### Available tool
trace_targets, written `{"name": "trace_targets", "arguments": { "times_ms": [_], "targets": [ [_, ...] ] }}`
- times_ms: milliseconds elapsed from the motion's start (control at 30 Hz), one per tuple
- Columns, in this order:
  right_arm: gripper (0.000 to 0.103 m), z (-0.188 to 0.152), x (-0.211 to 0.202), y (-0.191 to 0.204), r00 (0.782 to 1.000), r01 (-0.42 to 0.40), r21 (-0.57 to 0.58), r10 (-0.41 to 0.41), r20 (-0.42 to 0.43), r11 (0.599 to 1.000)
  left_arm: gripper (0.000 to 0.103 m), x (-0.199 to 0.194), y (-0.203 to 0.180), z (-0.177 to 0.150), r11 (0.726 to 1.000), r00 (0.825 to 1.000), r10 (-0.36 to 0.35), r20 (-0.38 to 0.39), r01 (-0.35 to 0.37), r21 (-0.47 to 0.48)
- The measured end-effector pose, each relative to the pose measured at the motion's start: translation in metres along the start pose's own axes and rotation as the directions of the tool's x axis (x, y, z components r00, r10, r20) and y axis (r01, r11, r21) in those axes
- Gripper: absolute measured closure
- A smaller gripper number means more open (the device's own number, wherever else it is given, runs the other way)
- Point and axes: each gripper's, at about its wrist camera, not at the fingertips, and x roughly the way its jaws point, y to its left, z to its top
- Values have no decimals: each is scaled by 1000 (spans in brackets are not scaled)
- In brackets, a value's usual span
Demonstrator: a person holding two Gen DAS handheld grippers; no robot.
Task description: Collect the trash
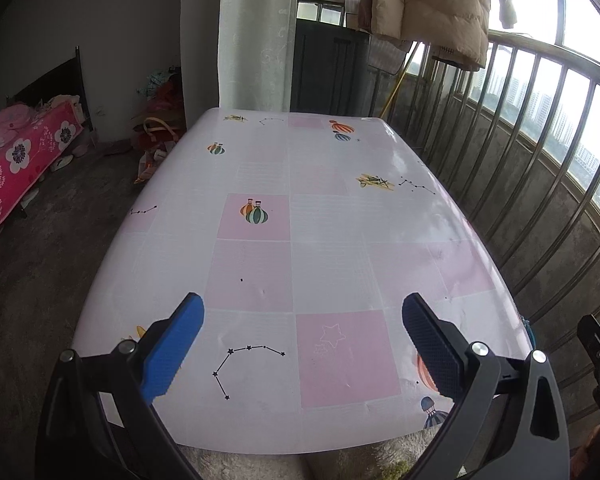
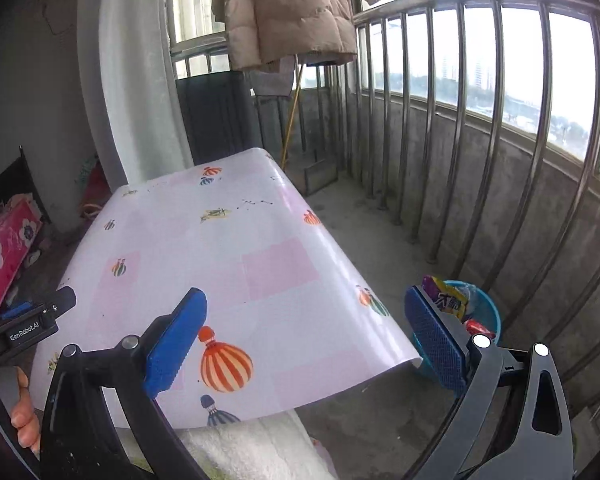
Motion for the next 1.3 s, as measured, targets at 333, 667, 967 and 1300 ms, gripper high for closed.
{"name": "trace_targets", "arguments": {
  "times_ms": [333,667,967,1300],
  "targets": [
    [8,-15,34,-11,980,123,-105,-137,-143,987,6,20,-31,-21,998,995,47,-90,-43,39],
    [8,-30,45,-32,957,133,-124,-160,-244,983,6,29,-54,-21,995,991,66,-120,-57,75],
    [8,-34,43,-35,952,137,-143,-170,-253,980,6,31,-69,-27,990,988,48,-149,-27,138],
    [8,-33,41,-39,951,149,-127,-177,-255,981,6,32,-68,-29,991,987,40,-155,-19,135]
  ]
}}
